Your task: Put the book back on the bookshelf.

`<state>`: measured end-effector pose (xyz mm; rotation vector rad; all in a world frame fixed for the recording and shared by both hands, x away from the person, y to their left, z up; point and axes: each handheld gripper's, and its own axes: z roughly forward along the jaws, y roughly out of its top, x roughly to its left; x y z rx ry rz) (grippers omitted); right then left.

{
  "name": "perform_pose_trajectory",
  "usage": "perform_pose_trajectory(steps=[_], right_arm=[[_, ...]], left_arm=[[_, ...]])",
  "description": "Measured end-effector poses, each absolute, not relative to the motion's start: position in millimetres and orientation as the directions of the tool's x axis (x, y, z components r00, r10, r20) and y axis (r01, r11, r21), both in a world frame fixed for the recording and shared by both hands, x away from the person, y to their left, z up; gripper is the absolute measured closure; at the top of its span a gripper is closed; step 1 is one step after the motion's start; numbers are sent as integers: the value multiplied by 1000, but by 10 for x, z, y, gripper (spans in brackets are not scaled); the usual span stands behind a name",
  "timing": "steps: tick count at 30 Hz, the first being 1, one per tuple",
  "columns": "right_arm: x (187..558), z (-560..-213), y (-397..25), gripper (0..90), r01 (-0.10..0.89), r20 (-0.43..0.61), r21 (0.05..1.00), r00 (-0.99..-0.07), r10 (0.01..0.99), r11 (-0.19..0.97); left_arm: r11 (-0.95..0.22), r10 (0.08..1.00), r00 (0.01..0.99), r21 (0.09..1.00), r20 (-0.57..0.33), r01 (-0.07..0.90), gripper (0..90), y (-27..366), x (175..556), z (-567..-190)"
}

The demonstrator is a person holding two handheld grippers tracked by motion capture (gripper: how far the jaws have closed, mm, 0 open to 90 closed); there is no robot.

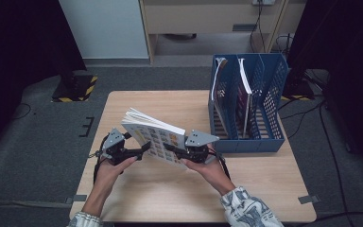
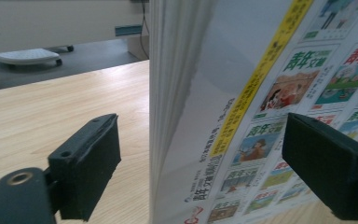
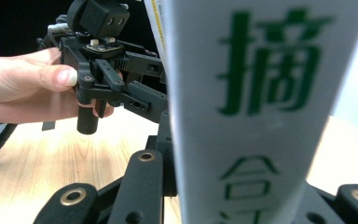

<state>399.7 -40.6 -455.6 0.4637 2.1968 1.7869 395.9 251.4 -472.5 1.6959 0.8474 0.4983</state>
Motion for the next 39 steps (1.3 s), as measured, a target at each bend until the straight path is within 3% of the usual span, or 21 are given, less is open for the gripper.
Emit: perform_pose_trajectory(steps=[2,4,11,15,28,32,33,35,39], right_arm=[[4003,-4559,-409,730,82,-1,980,-910,414,182],[4006,-4565,-410,728,88,7,981,-908,419,175],[4022,-4583,-421,723,101,21,983,-890,455,154],[4037,-4606,-422,688,116,30,981,-883,468,157],[4029,-4654,-352,588,116,48,987,-878,476,115],[4037,-4661,-348,616,114,51,988,-876,480,102],[4037,-4660,-349,683,115,51,988,-867,496,100],[4032,-4657,-347,710,115,49,988,-863,502,103],[4018,-4632,-340,735,116,40,986,-858,512,117]], left_arm=[[-118,727,678,954,-107,277,225,2508,3947,-4722],[-137,737,670,952,-88,275,267,2500,3935,-4714],[-187,760,649,939,-48,288,598,2577,3881,-4668],[-205,752,658,935,-38,288,682,2560,3846,-4660],[-207,739,673,935,-45,289,703,2586,3794,-4674],[-204,736,675,935,-50,291,704,2590,3791,-4676],[-202,737,674,935,-52,293,704,2589,3789,-4677],[-199,739,672,935,-53,293,704,2585,3789,-4678],[-192,743,667,937,-54,291,701,2578,3798,-4681]])
